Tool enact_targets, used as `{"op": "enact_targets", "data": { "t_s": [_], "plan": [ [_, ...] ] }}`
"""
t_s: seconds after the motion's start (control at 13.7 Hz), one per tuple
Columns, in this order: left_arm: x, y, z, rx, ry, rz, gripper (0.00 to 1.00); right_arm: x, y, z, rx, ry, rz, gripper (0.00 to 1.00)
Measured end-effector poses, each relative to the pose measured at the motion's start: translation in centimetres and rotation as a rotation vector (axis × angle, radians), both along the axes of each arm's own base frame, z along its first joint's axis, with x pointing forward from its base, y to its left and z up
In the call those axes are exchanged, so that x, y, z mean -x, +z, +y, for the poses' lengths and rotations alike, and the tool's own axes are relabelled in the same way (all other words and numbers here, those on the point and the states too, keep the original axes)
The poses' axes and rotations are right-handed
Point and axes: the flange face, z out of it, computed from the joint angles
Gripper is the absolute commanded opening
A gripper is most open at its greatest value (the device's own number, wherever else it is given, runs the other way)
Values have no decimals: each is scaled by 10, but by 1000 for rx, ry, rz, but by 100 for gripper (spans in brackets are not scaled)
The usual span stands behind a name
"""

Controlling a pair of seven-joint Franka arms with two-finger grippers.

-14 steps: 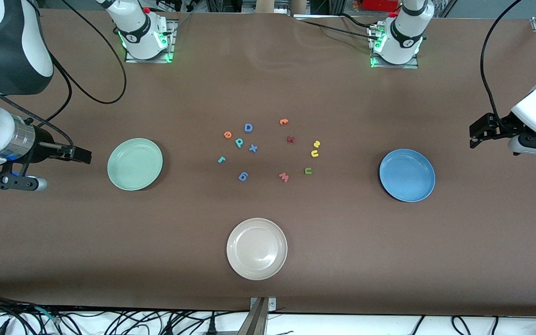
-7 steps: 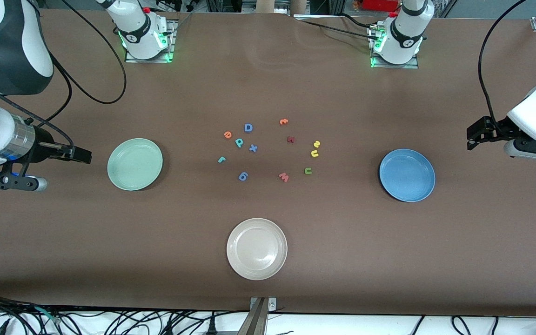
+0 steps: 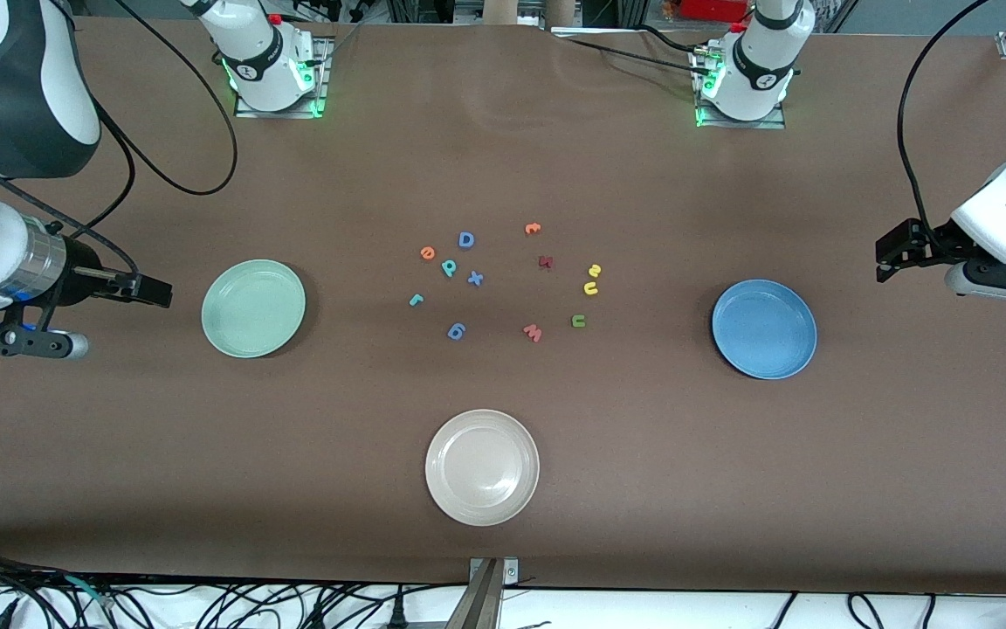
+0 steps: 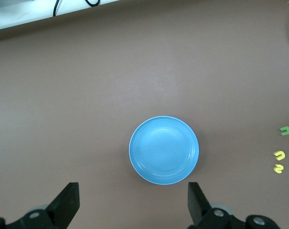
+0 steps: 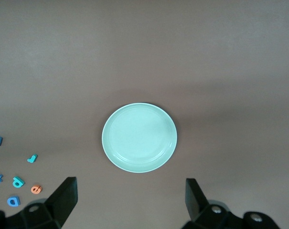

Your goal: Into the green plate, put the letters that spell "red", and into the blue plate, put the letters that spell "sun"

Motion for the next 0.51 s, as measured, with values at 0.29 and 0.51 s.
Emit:
{"op": "enact_targets", "data": {
  "t_s": [0.29,0.51],
  "plan": [
    [0,0,-5,1,-9,0,100,0,0,-1,0,1,0,100],
    [0,0,-14,2,-23,-1,100,0,0,-3,0,4,1,100]
  ]
}}
